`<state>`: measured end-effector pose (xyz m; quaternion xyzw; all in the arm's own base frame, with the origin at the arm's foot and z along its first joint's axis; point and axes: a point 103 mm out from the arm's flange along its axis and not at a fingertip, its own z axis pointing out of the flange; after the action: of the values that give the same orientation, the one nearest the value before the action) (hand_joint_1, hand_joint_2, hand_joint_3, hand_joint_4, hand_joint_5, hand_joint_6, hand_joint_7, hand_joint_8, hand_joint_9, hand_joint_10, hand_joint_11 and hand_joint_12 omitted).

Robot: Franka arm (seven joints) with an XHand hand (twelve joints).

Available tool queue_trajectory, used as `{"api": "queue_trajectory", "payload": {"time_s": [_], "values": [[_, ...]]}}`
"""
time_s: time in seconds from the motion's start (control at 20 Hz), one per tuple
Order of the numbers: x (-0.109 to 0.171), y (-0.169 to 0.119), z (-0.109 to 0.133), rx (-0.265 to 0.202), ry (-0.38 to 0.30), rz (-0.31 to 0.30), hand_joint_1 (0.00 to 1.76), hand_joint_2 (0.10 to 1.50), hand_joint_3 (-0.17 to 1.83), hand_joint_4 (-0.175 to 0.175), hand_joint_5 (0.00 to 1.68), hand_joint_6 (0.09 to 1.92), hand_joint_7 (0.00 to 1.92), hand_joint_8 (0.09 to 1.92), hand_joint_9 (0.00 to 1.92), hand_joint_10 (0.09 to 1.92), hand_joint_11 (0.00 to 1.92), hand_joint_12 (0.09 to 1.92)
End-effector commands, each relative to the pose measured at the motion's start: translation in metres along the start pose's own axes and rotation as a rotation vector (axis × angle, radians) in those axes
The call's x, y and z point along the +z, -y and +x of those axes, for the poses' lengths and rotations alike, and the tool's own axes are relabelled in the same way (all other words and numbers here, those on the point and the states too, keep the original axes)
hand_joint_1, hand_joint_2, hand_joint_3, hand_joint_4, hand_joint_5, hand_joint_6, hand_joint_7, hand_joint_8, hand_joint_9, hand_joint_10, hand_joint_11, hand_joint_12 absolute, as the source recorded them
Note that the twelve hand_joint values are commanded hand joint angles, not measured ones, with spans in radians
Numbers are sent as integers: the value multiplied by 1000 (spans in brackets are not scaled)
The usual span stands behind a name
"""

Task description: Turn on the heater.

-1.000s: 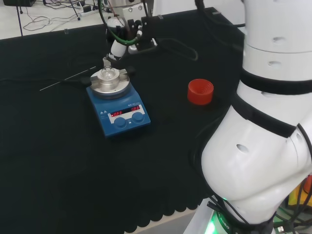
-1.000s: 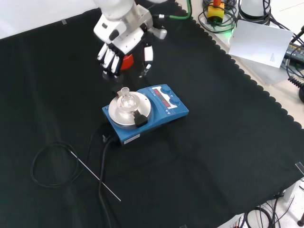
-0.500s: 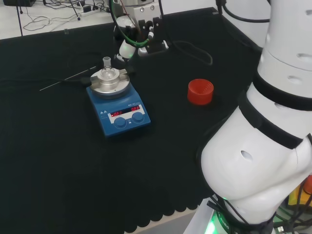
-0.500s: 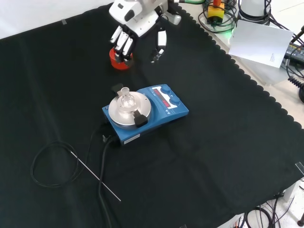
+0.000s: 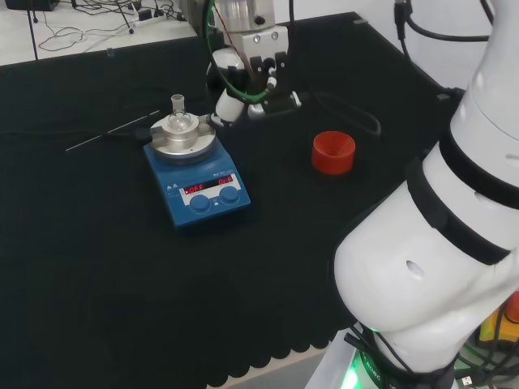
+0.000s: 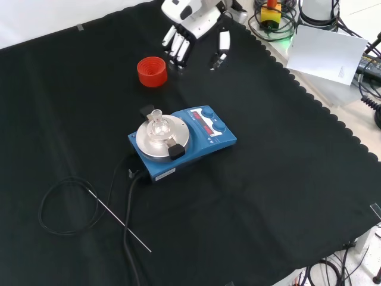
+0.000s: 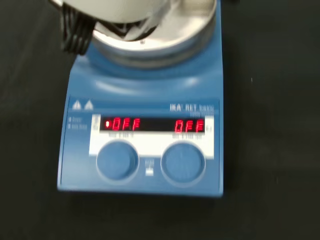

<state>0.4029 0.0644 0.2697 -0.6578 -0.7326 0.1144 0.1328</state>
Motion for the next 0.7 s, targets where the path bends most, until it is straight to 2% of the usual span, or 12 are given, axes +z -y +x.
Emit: {"api": "queue_trajectory", "payload": {"time_s": [0.05,0.25,0.35,0.7], "values": [[22,28,4,11,-8,32,969,625,713,-61,481,539,695,760,831,637,371,1348],[42,35,11,2,5,79,982,624,722,-71,495,534,888,804,1028,650,512,1305],[50,35,15,1,20,130,987,624,725,-75,493,529,989,843,1120,681,587,1285],[74,35,31,-20,54,228,1023,634,718,-87,400,402,1164,944,1378,745,945,1071]]}}
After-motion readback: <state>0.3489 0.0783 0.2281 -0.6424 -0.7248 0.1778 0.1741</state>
